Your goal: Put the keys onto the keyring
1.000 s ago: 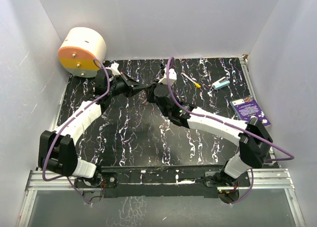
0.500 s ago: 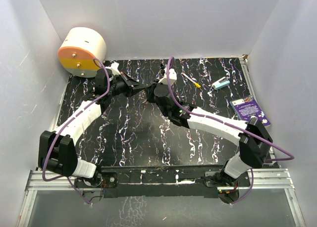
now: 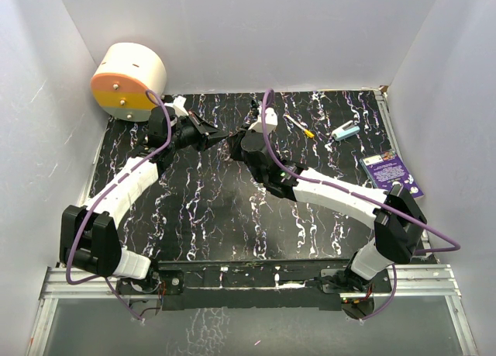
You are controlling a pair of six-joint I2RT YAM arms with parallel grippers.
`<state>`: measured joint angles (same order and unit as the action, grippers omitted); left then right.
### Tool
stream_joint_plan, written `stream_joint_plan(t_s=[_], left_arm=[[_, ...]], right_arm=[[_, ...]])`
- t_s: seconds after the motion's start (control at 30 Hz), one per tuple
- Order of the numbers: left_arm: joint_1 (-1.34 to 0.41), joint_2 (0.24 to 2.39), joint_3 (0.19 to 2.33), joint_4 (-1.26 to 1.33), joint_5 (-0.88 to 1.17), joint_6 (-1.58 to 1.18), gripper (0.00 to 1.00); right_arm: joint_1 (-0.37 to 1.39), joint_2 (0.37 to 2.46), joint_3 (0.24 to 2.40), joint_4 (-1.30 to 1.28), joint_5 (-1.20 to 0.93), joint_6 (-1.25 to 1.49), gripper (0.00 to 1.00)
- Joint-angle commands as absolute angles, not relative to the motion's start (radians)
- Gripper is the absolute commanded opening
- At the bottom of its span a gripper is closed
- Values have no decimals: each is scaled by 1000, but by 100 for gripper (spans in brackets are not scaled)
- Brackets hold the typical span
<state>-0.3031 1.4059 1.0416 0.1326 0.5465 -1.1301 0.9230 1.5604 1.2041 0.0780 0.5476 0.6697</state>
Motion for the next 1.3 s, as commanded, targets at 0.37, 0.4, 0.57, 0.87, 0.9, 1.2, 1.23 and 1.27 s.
stream_joint_plan(t_s=[0.37,0.4,0.57,0.87,0.9,1.2,1.23,1.27], left_arm=[[-307,1344,1087,151,578,-1123,0],[-307,1344,1089,151,580,-1123,0],[-307,1345,1090,150,577,-1117,0],[-307,1348,1102,156,584,-1115,0],[-307,1348,1101,156,588,-1117,0],[-310,1348,1078,155,601,-1121,0],[-311,1347,1076,156,601,-1121,0],[-311,1347,1075,157,601,-1119,0]], right_arm=[[922,1560,1233,156,563,695,8],[922,1561,1233,156,562,695,8],[922,1563,1236,155,563,694,8],[921,1569,1241,155,559,693,8],[921,1571,1244,154,558,693,8],[920,1562,1251,152,568,684,8],[921,1561,1252,153,570,684,8],[920,1560,1252,152,569,683,8]])
